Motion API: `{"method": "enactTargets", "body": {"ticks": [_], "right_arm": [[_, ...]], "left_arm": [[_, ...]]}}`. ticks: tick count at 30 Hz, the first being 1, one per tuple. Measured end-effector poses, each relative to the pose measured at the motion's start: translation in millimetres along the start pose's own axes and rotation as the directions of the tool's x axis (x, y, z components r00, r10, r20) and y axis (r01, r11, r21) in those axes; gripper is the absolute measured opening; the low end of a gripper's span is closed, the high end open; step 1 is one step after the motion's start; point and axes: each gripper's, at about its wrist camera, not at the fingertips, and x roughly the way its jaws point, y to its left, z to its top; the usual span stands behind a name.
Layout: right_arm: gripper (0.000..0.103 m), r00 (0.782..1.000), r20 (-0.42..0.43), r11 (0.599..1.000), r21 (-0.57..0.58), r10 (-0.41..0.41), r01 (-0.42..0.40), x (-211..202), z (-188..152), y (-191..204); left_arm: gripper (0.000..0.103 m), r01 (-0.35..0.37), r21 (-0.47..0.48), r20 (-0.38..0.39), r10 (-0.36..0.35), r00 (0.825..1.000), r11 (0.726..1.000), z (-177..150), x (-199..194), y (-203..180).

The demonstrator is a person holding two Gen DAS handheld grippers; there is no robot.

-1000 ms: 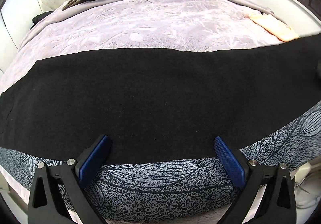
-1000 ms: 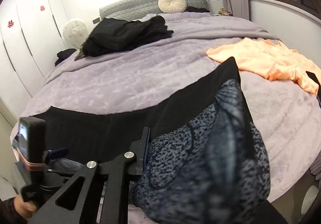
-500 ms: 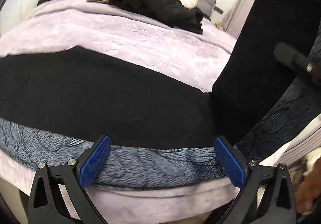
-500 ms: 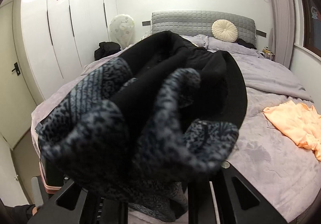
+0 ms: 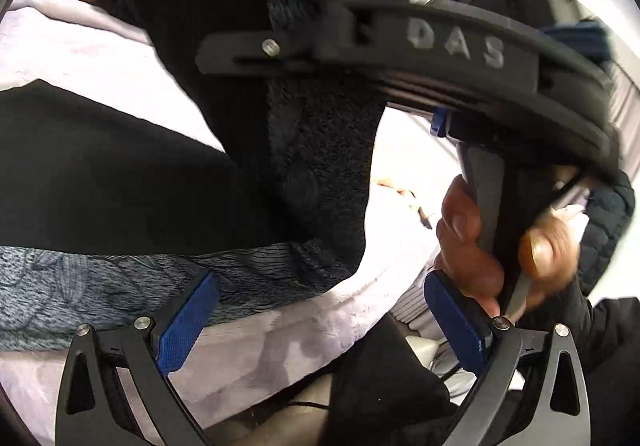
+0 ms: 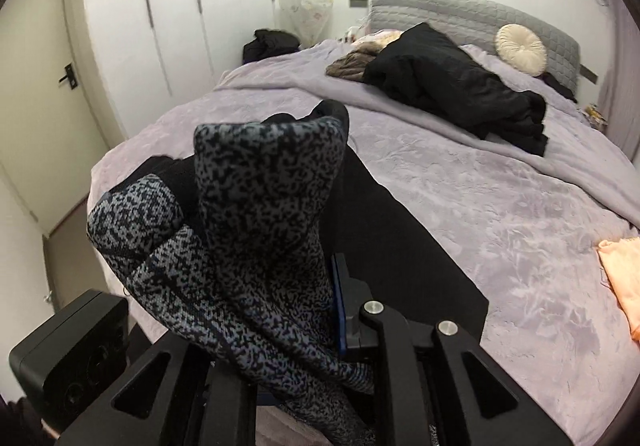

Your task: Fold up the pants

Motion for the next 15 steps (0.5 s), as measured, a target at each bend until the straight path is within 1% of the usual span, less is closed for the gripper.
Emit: {"method": "enactTargets", "body": {"ticks": [2, 3, 4, 6, 9, 10, 12, 13, 14, 15], "right_arm": [[0.016, 1.0, -0.025, 1.0, -0.004, 0.009, -0.009, 5, 1, 2], [0.016, 0.999, -0.034, 1.0, -0.004, 0.007, -0.007, 9, 2, 3], [0.016, 0.999, -0.04, 1.0, -0.003, 0.005, -0.005, 14, 3, 4], [0.017, 0.999, -0.05, 1.0, 0.005, 0.003, -0.003, 27, 7, 12], [0.017, 0.997, -0.071, 1.0, 0.006, -0.001, 0.001, 49, 14, 30], [0.021, 0.997, -0.083, 1.0, -0.004, -0.006, 0.006, 58, 14, 35], [0.032, 0.99, -0.136, 0.999, -0.031, -0.023, 0.019, 76, 14, 50], [0.044, 0.986, -0.167, 0.999, -0.041, -0.022, 0.015, 80, 13, 57], [0.049, 0.981, -0.192, 0.999, -0.053, -0.006, -0.004, 81, 12, 63], [0.049, 0.982, -0.189, 0.998, -0.066, -0.004, -0.009, 76, 11, 67]], "left_arm": [[0.102, 0.052, 0.0, 0.035, -0.052, 0.998, 0.999, -5, -20, 7], [0.102, 0.076, 0.0, 0.069, -0.076, 0.995, 0.997, -5, -33, 13], [0.102, 0.085, 0.005, 0.094, -0.085, 0.992, 0.996, -5, -45, 18], [0.102, 0.07, 0.026, 0.127, -0.072, 0.989, 0.997, -5, -63, 21], [0.102, 0.042, 0.057, 0.139, -0.049, 0.989, 0.998, -9, -77, 25], [0.102, 0.042, 0.06, 0.139, -0.05, 0.989, 0.997, -10, -80, 27], [0.102, 0.047, 0.059, 0.141, -0.055, 0.988, 0.997, -14, -86, 30], [0.102, 0.044, 0.057, 0.143, -0.052, 0.988, 0.997, -14, -87, 31], [0.102, 0.038, 0.053, 0.147, -0.045, 0.988, 0.998, -11, -92, 35], [0.102, 0.026, 0.044, 0.15, -0.033, 0.988, 0.999, -9, -95, 37]]}}
